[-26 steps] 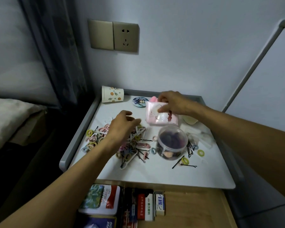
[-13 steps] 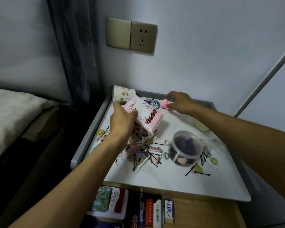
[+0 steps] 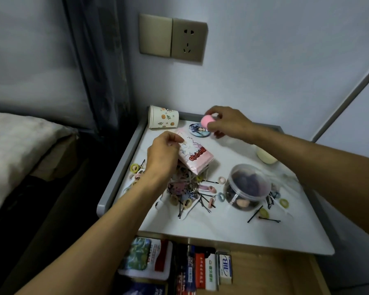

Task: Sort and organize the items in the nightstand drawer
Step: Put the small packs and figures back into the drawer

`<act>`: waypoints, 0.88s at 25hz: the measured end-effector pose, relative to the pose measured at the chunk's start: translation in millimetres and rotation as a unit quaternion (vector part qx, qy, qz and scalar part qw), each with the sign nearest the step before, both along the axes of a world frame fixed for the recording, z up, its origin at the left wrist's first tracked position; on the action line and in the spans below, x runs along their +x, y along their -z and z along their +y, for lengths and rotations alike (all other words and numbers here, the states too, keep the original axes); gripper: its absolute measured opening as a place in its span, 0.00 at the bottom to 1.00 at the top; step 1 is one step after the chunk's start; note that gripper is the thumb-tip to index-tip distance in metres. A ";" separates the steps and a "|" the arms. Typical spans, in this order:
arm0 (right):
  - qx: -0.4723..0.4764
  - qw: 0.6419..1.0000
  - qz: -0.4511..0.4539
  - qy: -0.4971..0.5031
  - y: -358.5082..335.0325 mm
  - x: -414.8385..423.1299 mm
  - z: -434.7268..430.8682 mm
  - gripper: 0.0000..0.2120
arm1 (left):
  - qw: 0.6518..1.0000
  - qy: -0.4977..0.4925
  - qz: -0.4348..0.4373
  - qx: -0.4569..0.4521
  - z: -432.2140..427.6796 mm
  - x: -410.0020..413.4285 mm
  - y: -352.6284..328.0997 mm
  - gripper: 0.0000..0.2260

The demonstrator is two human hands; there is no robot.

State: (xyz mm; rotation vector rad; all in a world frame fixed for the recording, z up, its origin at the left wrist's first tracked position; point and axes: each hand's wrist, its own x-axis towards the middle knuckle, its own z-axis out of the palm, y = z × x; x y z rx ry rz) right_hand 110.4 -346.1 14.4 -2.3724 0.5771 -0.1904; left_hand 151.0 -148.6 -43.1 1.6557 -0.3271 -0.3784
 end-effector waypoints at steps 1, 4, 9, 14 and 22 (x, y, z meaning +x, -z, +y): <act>0.054 0.998 -0.037 -0.008 -12.6 -10.7 15.2 0.16 | 1.000 0.008 -0.002 0.006 -0.2 -3.5 -3.2 0.19; 0.175 0.977 -0.114 -0.040 -38.8 -56.6 59.2 0.17 | 0.999 0.043 -0.015 -0.011 8.1 -26.7 -25.9 0.18; 0.252 0.961 -0.105 -0.040 -42.9 -151.9 107.1 0.15 | 0.987 0.154 -0.010 -0.038 47.9 -90.2 -70.2 0.12; 0.247 0.963 -0.099 0.038 -15.4 -215.4 136.7 0.08 | 0.961 0.273 0.008 0.044 80.8 -150.9 -57.9 0.16; 0.417 0.886 -0.174 0.102 34.4 -221.9 155.4 0.11 | 0.981 0.190 -0.020 0.038 74.2 -159.4 -30.3 0.10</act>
